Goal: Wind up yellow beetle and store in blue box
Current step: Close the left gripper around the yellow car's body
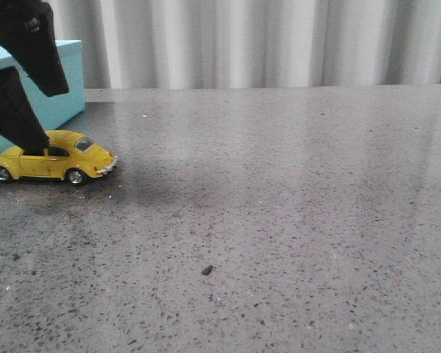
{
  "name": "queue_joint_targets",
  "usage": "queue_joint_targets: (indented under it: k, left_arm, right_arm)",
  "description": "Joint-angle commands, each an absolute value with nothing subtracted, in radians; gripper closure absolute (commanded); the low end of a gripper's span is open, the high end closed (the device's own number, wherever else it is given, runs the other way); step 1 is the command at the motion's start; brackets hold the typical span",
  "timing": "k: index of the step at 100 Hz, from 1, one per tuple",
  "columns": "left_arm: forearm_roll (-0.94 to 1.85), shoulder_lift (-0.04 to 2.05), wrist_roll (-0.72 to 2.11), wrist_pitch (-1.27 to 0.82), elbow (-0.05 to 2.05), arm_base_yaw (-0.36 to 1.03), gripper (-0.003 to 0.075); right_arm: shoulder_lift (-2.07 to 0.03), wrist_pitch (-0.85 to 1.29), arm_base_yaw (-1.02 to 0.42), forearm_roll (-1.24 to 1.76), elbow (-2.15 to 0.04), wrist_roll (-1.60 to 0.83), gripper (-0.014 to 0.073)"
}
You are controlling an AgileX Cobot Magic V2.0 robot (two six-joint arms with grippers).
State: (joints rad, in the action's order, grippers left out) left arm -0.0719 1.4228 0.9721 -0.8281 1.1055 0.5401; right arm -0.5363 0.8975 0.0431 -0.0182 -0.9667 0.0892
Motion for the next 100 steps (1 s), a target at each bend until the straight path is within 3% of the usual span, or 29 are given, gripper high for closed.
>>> queue_joint_targets:
  k: [1,86,100]
  left_arm:
    - [-0.082,1.415,0.971,-0.795,1.138,0.547,0.0248]
    - [-0.099,1.507,0.971,-0.784,1.140,0.547,0.0250]
    - [-0.099,1.507,0.971,-0.786,1.140,0.547,0.0332]
  right_arm:
    - [-0.543,0.813,0.049,-0.024,-0.990,0.087,0.0635]
    - [-0.543,0.812,0.049,-0.027,-0.990,0.087,0.0635]
    - [-0.543,0.812,0.049,-0.027,-0.990,0.087,0.0635]
